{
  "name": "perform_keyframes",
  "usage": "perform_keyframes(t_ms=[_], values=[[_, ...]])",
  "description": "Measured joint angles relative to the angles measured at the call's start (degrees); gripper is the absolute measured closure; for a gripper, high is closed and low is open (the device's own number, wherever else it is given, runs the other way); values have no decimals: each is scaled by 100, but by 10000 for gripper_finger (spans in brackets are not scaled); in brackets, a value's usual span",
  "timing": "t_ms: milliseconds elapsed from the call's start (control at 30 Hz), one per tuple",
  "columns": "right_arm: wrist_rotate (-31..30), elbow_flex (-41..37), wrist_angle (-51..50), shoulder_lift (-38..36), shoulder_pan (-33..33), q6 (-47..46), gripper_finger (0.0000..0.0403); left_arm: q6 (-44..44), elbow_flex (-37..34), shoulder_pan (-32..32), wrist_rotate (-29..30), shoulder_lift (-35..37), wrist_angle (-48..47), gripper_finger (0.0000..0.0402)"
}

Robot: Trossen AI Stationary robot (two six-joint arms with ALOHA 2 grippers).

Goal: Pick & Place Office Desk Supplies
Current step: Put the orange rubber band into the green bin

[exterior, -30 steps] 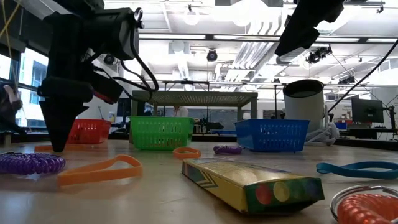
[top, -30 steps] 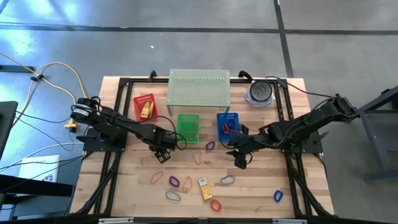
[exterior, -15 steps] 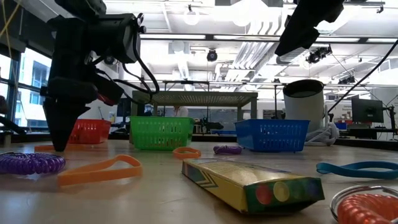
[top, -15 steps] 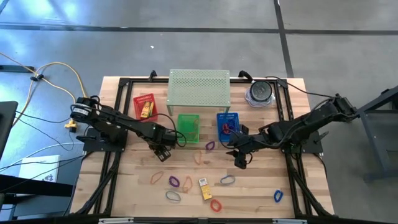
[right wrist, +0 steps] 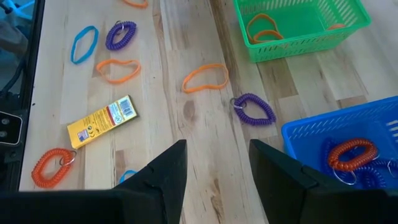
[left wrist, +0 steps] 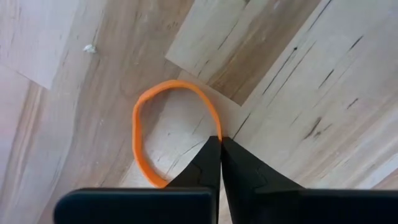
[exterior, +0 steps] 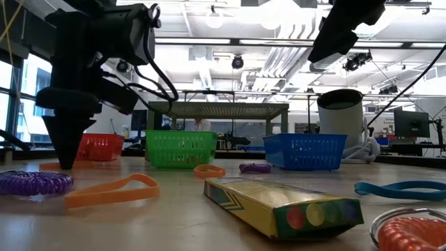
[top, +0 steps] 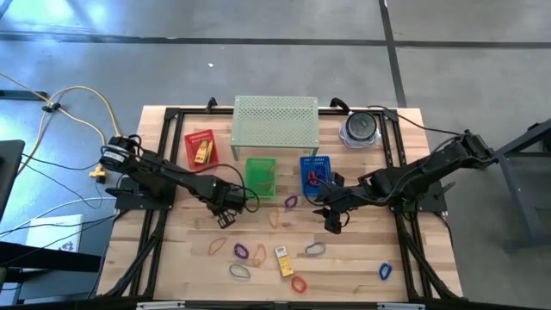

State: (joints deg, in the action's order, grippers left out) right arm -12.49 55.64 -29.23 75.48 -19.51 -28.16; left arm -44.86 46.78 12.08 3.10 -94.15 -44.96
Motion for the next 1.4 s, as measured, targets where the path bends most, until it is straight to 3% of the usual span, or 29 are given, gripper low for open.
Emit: perform_keyframes(t_ms=[300,800,1000,1167,1400], values=[[0,0,40,0,0,0,241,-298,670,188,262,38,-770,401],[-1,0,39,2,0,39,241,-189,3076,964,1308,70,-1946,401],[-2,0,107,2,0,101,241,602,3547,436,1557,68,-1412,401],[7,0,120,2,0,101,241,1409,3550,-320,1043,52,-1151,401],[63,0,119,2,0,146,241,1704,3547,-1183,565,-86,-909,401]])
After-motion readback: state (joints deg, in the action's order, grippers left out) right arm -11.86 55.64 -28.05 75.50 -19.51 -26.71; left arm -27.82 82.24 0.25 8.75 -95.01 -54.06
